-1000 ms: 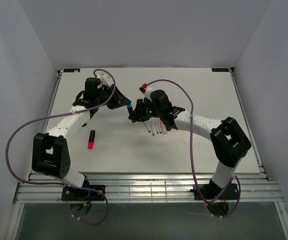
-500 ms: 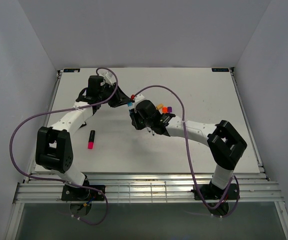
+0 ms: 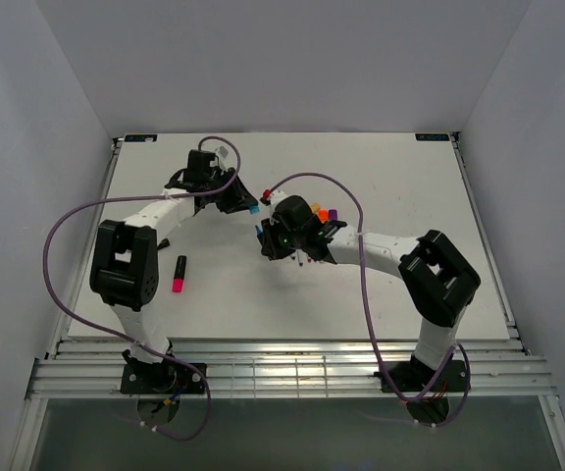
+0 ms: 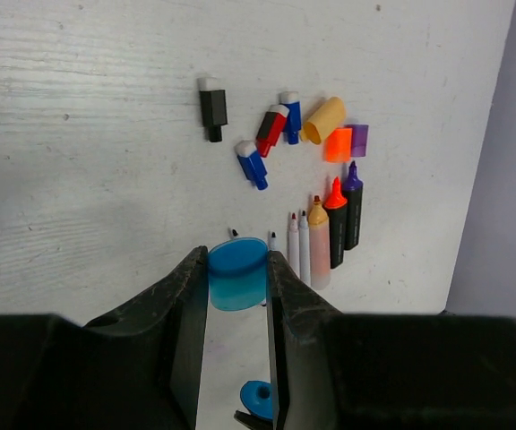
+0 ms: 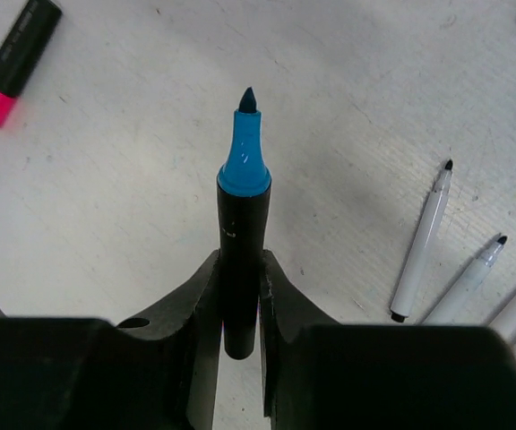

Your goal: Open the pen caps

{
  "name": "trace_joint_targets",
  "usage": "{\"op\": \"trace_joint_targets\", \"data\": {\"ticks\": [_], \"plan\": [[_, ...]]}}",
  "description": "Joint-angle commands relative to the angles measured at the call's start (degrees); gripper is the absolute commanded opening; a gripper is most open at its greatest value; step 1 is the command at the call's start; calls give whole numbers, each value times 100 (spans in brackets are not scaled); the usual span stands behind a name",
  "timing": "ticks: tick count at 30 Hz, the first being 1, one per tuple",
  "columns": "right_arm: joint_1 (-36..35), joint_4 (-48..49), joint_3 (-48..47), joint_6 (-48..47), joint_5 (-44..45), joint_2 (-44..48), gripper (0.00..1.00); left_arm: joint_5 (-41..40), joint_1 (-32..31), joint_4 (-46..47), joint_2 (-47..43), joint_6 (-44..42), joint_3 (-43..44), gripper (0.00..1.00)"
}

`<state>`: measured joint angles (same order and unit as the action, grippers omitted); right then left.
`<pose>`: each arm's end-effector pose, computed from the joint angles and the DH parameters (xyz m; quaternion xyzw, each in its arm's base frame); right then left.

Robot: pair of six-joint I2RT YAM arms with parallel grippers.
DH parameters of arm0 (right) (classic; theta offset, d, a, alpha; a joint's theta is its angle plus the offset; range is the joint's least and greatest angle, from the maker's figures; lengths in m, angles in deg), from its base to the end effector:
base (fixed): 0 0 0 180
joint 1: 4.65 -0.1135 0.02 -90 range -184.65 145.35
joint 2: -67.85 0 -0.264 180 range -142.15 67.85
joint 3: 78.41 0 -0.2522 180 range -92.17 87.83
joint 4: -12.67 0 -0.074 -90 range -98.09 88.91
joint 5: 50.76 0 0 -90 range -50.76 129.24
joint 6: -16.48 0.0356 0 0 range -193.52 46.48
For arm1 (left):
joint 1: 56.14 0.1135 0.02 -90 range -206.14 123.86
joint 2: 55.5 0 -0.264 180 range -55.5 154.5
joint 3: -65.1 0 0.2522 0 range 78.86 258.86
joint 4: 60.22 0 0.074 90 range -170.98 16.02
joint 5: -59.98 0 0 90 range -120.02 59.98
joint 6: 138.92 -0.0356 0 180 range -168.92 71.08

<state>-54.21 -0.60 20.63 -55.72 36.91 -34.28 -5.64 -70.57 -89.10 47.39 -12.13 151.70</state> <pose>0.2590 0.3061 0.2186 -0.2512 0.8482 0.2734 0.3778 0.3798 -0.1129 0.2246 -0.0962 0.9021 -0.3371 0.2517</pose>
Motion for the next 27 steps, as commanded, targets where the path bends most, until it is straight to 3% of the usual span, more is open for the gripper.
{"op": "trace_joint_targets", "data": {"ticks": [1,17,27], "plan": [[-10,-251,-188,30,30,-158,12,-171,-33,-158,178,-120,362,0],[131,-462,-48,-110,558,-404,22,-460,-226,-317,1505,-41,1100,11],[333,-462,-48,-295,549,-607,29,-566,-226,-440,1831,20,1408,30]]}}
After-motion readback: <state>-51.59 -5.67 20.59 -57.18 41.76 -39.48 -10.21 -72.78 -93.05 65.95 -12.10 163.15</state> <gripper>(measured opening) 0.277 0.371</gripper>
